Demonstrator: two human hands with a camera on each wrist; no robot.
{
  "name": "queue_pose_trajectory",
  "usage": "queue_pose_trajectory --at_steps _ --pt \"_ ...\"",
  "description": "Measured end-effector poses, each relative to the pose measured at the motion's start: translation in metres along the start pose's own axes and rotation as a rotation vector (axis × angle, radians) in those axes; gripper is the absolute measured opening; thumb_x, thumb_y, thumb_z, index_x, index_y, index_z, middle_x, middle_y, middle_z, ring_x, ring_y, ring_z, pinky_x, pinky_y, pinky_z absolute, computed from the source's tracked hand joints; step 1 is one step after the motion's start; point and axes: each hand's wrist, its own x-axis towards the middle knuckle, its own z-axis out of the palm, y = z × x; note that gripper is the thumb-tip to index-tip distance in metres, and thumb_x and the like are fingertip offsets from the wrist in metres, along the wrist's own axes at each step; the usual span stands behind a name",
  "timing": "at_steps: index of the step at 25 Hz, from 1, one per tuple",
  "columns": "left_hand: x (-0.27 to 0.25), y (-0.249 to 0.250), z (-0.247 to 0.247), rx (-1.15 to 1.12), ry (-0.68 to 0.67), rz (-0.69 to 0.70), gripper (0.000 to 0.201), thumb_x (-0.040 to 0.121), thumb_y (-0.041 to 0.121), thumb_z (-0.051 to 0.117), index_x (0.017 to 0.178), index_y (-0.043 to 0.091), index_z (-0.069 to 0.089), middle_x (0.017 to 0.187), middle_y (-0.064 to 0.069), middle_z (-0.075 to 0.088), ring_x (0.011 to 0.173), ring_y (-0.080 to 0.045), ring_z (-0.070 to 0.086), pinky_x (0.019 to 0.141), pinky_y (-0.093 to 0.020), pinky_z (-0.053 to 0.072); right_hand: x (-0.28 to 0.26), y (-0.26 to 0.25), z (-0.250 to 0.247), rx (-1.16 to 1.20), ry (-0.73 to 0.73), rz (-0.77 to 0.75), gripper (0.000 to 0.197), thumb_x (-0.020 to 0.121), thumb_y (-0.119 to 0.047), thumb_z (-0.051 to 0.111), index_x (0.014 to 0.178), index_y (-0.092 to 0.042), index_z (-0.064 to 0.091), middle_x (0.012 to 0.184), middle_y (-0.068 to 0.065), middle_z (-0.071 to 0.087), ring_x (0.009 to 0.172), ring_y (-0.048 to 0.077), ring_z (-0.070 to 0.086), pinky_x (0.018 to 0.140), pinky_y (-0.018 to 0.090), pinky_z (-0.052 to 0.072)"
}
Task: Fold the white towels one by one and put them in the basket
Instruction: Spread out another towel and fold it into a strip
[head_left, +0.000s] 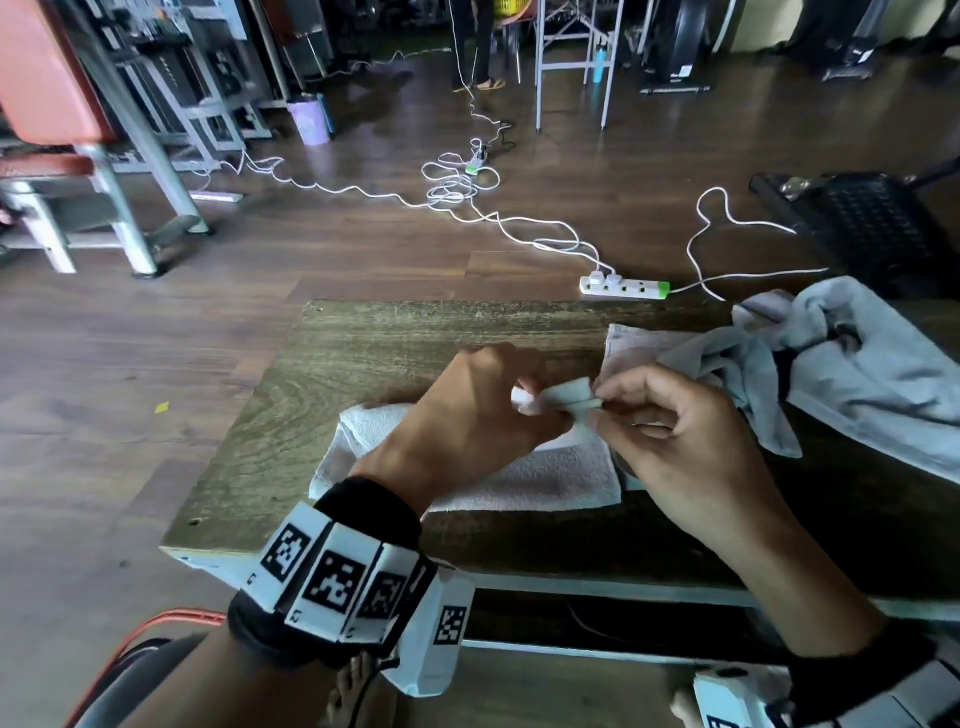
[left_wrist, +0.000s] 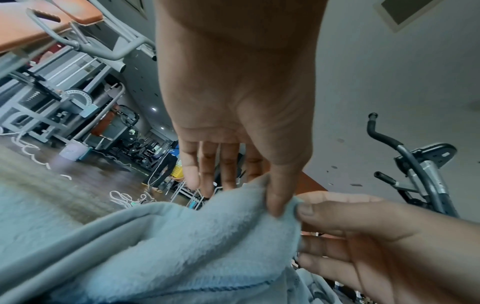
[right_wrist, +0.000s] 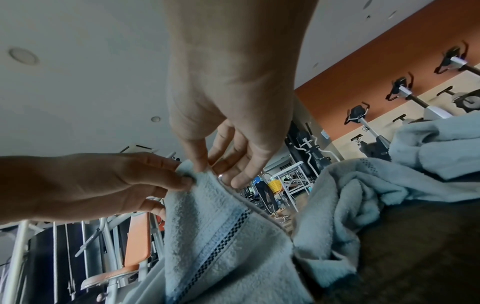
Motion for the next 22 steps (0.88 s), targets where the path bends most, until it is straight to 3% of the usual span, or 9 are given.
queue_pose_trajectory --at_steps 2,7,11,13,16,19,21,22 --pt "0.002 0.007 0.006 -0.048 -0.052 0.028 0.024 0.078 0.027 0.079 0.071 0.032 0.057 0.07 0.016 0.06 0.07 0.008 0.056 0.063 -0.005 0.037 -0.003 0.003 -0.003 0.009 0.003 -0.012 0.016 0.084 -0.011 0.077 0.089 -0.025 0.071 0.087 -0.013 0.073 0.082 0.002 0.07 0.072 0.01 0.052" --pt "0.01 0.011 0.024 -0.267 -0.06 0.035 0.023 0.092 0.024 0.067 0.075 0.009 0.067 0.068 0.003 0.064 0.063 0.001 0.054 0.063 -0.012 0.039 0.001 0.007 -0.012 0.004 0.049 -0.019 0.012 0.085 -0.009 0.076 0.091 -0.019 0.072 0.086 -0.008 0.075 0.082 0.005 0.072 0.076 0.018 0.057" --pt "0.017 -0.002 0.028 -0.297 -0.006 0.022 0.015 0.093 0.024 0.066 0.083 0.018 0.076 0.077 0.006 0.073 0.069 -0.002 0.065 0.063 -0.025 0.05 0.004 0.014 -0.012 -0.073 0.089 -0.023 0.01 0.086 -0.011 0.076 0.089 -0.02 0.071 0.086 -0.01 0.074 0.081 0.004 0.072 0.076 0.025 0.06" --pt "0.019 -0.004 0.026 -0.281 0.047 0.002 0.011 0.091 0.025 0.069 0.084 0.025 0.078 0.078 0.013 0.074 0.07 -0.001 0.068 0.063 -0.023 0.051 0.005 0.016 -0.015 -0.103 0.099 -0.05 0.011 0.086 -0.012 0.077 0.087 -0.022 0.072 0.086 -0.012 0.073 0.082 0.005 0.071 0.077 0.029 0.06" --pt "0.018 -0.008 0.026 -0.219 0.138 -0.029 0.012 0.086 0.024 0.074 0.076 0.032 0.076 0.068 0.021 0.07 0.061 0.006 0.063 0.059 -0.014 0.044 0.006 0.01 -0.013 -0.136 0.059 -0.118 0.011 0.084 -0.015 0.078 0.088 -0.023 0.072 0.088 -0.011 0.071 0.086 0.008 0.07 0.076 0.035 0.06" --pt "0.018 -0.016 0.028 -0.247 0.185 -0.072 0.008 0.085 0.027 0.075 0.077 0.026 0.078 0.064 0.011 0.071 0.057 -0.001 0.064 0.059 -0.019 0.045 0.007 0.003 -0.007 -0.193 0.011 -0.181 0.01 0.084 -0.015 0.078 0.088 -0.022 0.072 0.087 -0.011 0.07 0.086 0.008 0.068 0.073 0.03 0.056" --pt "0.018 -0.016 0.029 -0.284 0.138 -0.059 0.009 0.086 0.028 0.074 0.08 0.023 0.078 0.067 0.009 0.072 0.057 -0.005 0.063 0.059 -0.023 0.046 0.008 0.002 -0.004 -0.198 0.013 -0.163 0.009 0.084 -0.014 0.078 0.088 -0.021 0.072 0.083 -0.013 0.07 0.082 0.006 0.069 0.071 0.027 0.056" --pt "0.016 -0.015 0.029 -0.304 0.099 -0.025 0.008 0.088 0.025 0.072 0.085 0.023 0.079 0.07 0.012 0.072 0.059 0.0 0.061 0.06 -0.021 0.046 0.009 0.003 -0.002 -0.195 0.027 -0.146 0.009 0.084 -0.014 0.078 0.088 -0.02 0.072 0.082 -0.014 0.07 0.08 0.004 0.069 0.07 0.024 0.056"
